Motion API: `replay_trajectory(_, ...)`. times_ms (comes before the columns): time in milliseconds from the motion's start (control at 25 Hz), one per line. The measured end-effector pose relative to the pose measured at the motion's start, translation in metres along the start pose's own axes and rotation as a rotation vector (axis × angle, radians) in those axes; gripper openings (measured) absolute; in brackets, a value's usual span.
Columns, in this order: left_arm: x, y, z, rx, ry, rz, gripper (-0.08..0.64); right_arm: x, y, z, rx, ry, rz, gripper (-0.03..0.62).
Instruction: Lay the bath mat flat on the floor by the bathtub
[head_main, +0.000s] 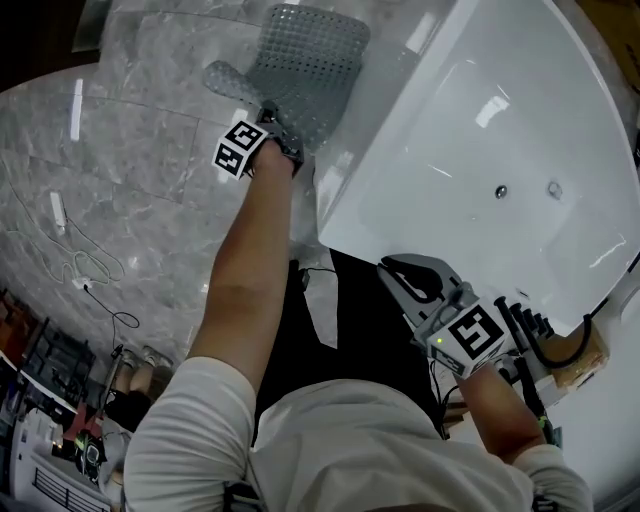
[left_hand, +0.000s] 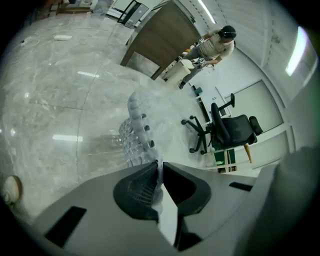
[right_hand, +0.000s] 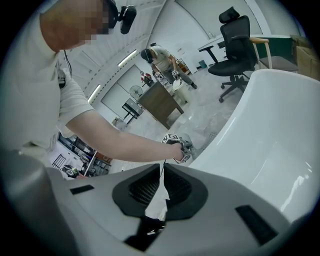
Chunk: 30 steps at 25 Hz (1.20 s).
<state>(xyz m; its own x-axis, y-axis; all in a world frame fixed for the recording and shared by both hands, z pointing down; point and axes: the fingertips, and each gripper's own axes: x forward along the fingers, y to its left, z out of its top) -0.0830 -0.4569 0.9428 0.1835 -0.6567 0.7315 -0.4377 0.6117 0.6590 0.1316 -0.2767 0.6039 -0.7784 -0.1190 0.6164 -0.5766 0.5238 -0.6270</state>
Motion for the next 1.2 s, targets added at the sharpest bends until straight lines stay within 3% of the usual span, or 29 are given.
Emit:
replay_trajectory(320, -0.020, 0.058, 0.007, 0.129, 0.016, 0.098, 0.048, 0.021, 0.007, -0.009, -0.026, 0.028, 0.025, 0.035)
replay_trajectory(440, -0.033, 0.076, 0.008, 0.196, 0.050, 0.178, 0.066, 0.027, 0.011, -0.009, -0.050, 0.034, 0.026, 0.035)
replay_trajectory(600, -0.057, 0.097, 0.014, 0.219, 0.046, 0.237, 0.064, 0.036, 0.018, -0.009, -0.078, 0.031, 0.025, 0.035)
replay_trajectory(880, -0.098, 0.094, 0.010, 0.272, 0.084, 0.175, 0.064, 0.053, 0.042, -0.001, -0.123, 0.013, 0.028, 0.035)
replay_trajectory(1200, -0.169, 0.064, 0.000, 0.420, 0.162, 0.048, 0.064, 0.057, 0.088, 0.000, -0.192, -0.005, -0.001, 0.034)
